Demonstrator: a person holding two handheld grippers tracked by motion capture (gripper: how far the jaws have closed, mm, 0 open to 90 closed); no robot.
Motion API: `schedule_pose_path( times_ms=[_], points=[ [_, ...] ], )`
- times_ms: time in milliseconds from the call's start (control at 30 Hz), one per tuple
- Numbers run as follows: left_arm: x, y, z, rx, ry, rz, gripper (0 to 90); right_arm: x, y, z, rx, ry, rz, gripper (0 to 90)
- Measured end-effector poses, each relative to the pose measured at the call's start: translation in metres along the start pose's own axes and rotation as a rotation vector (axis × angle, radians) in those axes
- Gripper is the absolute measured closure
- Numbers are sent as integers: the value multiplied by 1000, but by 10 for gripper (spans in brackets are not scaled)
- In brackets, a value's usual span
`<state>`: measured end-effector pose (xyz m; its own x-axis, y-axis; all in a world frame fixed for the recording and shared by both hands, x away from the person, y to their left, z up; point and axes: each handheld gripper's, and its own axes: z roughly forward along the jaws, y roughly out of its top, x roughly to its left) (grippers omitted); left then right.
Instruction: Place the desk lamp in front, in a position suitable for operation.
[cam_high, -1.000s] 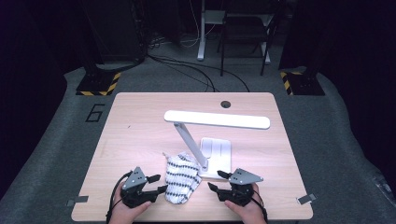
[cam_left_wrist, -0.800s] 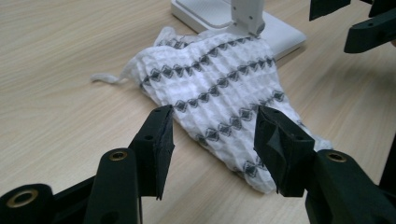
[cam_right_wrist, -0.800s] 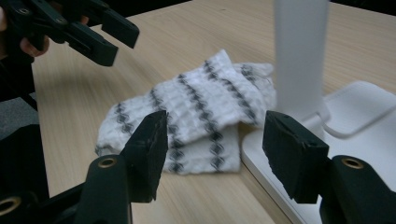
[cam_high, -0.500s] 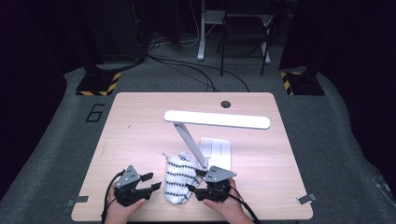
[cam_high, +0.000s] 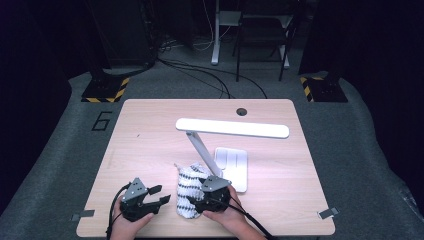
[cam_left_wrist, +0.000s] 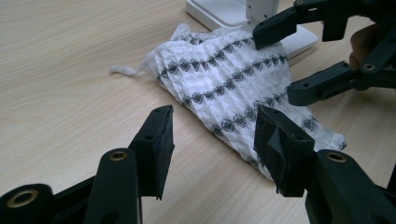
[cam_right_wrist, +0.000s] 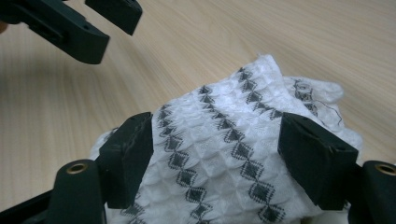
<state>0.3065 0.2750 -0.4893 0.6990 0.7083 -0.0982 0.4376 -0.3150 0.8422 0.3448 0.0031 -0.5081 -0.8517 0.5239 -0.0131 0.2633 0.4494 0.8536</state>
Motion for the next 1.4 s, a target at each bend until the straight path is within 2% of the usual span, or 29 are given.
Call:
schedule_pose_path(
  times_ms=[133,167,300,333,400,600,767,833,967,1000,1067,1100,1167,1200,1233,1300,1333,1400],
  points=[
    [0,0,0,-10,3,-1,474,-2,-1,8,28,12,16,258],
    [1,0,0,-11,3,-2,474,-2,-3,12,52,15,25,253],
    [1,0,1,-12,4,-7,473,-1,-4,16,69,22,42,247],
    [1,0,2,-10,3,-5,472,-2,-5,17,78,24,29,245],
    [1,0,2,-11,3,-6,472,-2,-5,18,82,30,38,244],
    [1,0,2,-10,3,-6,471,-1,-7,22,123,37,20,217],
    [1,0,2,-13,5,-10,469,2,-8,25,132,30,-4,211],
    [2,0,2,-11,6,-6,469,0,-8,25,151,42,13,215],
    [2,0,2,-12,7,-8,468,0,-8,26,153,42,15,233],
    [1,0,2,-12,6,-9,468,0,-8,26,151,44,16,247],
    [1,0,2,-12,8,-9,468,0,-8,24,152,60,9,342],
    [1,0,2,-12,8,-8,468,0,-8,24,152,60,9,342],
    [1,0,2,-13,9,-9,469,1,-8,23,143,81,-2,459],
    [1,0,2,-14,9,-10,469,3,-8,22,145,104,9,558],
    [1,0,2,-15,9,-10,469,3,-8,22,145,104,9,558],
    [1,0,2,-15,10,-12,468,4,-8,21,143,126,19,646],
    [2,0,2,-15,10,-11,468,4,-8,21,137,131,15,662],
    [3,0,1,-8,8,-8,468,4,-8,18,146,139,40,719]
  ],
)
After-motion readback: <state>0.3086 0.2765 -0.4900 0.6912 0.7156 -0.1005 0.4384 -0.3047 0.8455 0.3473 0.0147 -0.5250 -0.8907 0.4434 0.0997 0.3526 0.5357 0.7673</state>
